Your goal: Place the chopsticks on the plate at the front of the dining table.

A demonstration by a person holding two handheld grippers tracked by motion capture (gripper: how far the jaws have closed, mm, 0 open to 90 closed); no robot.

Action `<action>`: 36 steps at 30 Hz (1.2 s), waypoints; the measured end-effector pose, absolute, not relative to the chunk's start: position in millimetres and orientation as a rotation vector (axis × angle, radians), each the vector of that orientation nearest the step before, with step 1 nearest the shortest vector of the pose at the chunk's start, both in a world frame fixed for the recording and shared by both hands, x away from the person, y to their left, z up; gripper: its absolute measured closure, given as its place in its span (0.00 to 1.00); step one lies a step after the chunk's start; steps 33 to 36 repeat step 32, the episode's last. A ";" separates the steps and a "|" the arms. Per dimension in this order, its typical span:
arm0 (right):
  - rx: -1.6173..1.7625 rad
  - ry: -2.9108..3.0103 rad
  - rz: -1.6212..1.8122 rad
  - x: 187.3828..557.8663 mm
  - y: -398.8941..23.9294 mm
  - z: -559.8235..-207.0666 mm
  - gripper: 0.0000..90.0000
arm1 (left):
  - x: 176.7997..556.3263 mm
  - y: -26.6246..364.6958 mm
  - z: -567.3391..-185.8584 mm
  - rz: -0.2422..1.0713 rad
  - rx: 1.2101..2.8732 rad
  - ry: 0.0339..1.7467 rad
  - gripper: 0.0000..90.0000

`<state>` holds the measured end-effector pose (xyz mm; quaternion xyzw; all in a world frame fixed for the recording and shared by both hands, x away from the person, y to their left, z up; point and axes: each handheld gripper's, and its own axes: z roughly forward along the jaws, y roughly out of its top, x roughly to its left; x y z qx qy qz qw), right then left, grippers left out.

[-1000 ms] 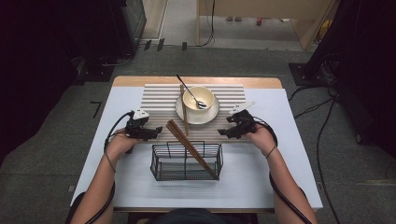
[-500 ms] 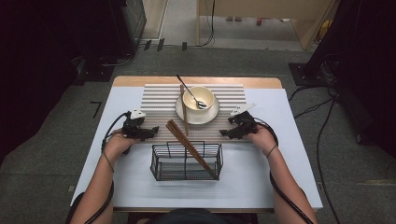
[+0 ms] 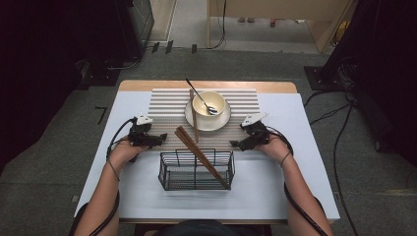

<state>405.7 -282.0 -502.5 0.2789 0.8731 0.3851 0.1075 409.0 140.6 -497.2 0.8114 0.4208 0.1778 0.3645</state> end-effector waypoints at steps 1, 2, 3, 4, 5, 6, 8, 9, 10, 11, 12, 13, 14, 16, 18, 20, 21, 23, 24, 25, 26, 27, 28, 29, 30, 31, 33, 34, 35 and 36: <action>0.821 2.570 1.133 405.8 -282.0 -502.5 0.13 | 408.8 140.8 -497.3 0.462 2.082 1.091 0.20; 0.821 2.570 1.133 405.7 -281.9 -502.5 0.13 | 409.2 141.1 -497.2 0.467 2.077 1.107 0.20; 0.821 2.570 1.133 405.8 -282.0 -502.5 0.13 | 409.5 141.6 -497.2 0.470 2.071 1.117 0.20; 0.821 2.570 1.133 405.7 -282.0 -502.5 0.13 | 409.6 141.5 -497.3 0.475 2.071 1.122 0.20; 0.821 2.570 1.133 405.8 -282.0 -502.5 0.13 | 409.5 141.3 -497.4 0.476 2.071 1.122 0.20; 0.821 2.570 1.133 405.8 -282.0 -502.5 0.13 | 409.5 141.4 -497.4 0.476 2.071 1.122 0.20; 0.821 2.570 1.133 405.8 -282.0 -502.5 0.13 | 409.6 141.6 -497.3 0.474 2.071 1.122 0.20; 0.821 2.570 1.133 405.8 -282.0 -502.5 0.13 | 409.6 141.3 -497.3 0.476 2.071 1.122 0.20; 0.821 2.570 1.133 405.8 -282.0 -502.5 0.13 | 409.5 141.0 -497.4 0.478 2.073 1.122 0.20; 0.821 2.570 1.133 405.7 -281.9 -502.5 0.13 | 409.4 140.8 -497.4 0.481 2.075 1.121 0.20; 0.820 2.570 1.133 405.8 -281.9 -502.5 0.13 | 409.3 140.5 -497.5 0.484 2.077 1.120 0.20; 0.820 2.570 1.132 405.7 -281.9 -502.5 0.13 | 409.2 140.2 -497.5 0.485 2.078 1.120 0.20; 0.819 2.569 1.133 405.7 -281.8 -502.6 0.13 | 409.2 140.2 -497.5 0.484 2.078 1.120 0.20; 0.819 2.569 1.132 405.7 -281.8 -502.6 0.13 | 409.2 140.2 -497.4 0.484 2.079 1.120 0.20; 0.819 2.569 1.132 405.7 -281.7 -502.6 0.13 | 409.2 140.2 -497.4 0.485 2.080 1.121 0.20; 0.819 2.569 1.132 405.7 -281.7 -502.6 0.13 | 409.2 140.2 -497.5 0.485 2.079 1.120 0.20; 0.818 2.569 1.132 405.7 -281.7 -502.6 0.13 | 409.2 140.2 -497.5 0.485 2.079 1.120 0.20; 0.819 2.569 1.132 405.7 -281.7 -502.6 0.13 | 409.3 140.5 -497.4 0.483 2.078 1.120 0.20; 0.819 2.569 1.132 405.6 -281.7 -502.6 0.13 | 409.4 140.8 -497.4 0.481 2.075 1.121 0.20; 0.819 2.569 1.132 405.7 -281.7 -502.6 0.13 | 409.4 140.8 -497.4 0.481 2.075 1.121 0.20; 0.819 2.569 1.132 405.7 -281.7 -502.6 0.13 | 409.3 140.6 -497.4 0.482 2.076 1.121 0.20; 0.819 2.569 1.132 405.7 -281.7 -502.6 0.13 | 409.2 140.3 -497.5 0.483 2.077 1.120 0.20; 0.819 2.569 1.132 405.7 -281.7 -502.6 0.13 | 409.2 140.3 -497.5 0.484 2.078 1.120 0.20; 0.819 2.569 1.132 405.6 -281.7 -502.6 0.13 | 409.3 140.3 -497.5 0.484 2.078 1.120 0.20; 0.819 2.569 1.132 405.7 -281.7 -502.6 0.13 | 409.3 140.3 -497.5 0.483 2.077 1.120 0.20; 0.819 2.568 1.132 405.7 -281.7 -502.6 0.13 | 409.2 140.3 -497.5 0.484 2.078 1.120 0.20; 0.819 2.569 1.132 405.7 -281.7 -502.6 0.13 | 409.2 140.3 -497.5 0.484 2.078 1.120 0.20; 0.819 2.569 1.132 405.7 -281.7 -502.6 0.13 | 409.2 140.3 -497.5 0.484 2.078 1.120 0.20; 0.819 2.569 1.132 405.7 -281.7 -502.6 0.13 | 409.2 140.3 -497.5 0.484 2.078 1.120 0.20; 0.819 2.569 1.132 405.7 -281.7 -502.6 0.13 | 409.2 140.3 -497.5 0.484 2.078 1.120 0.20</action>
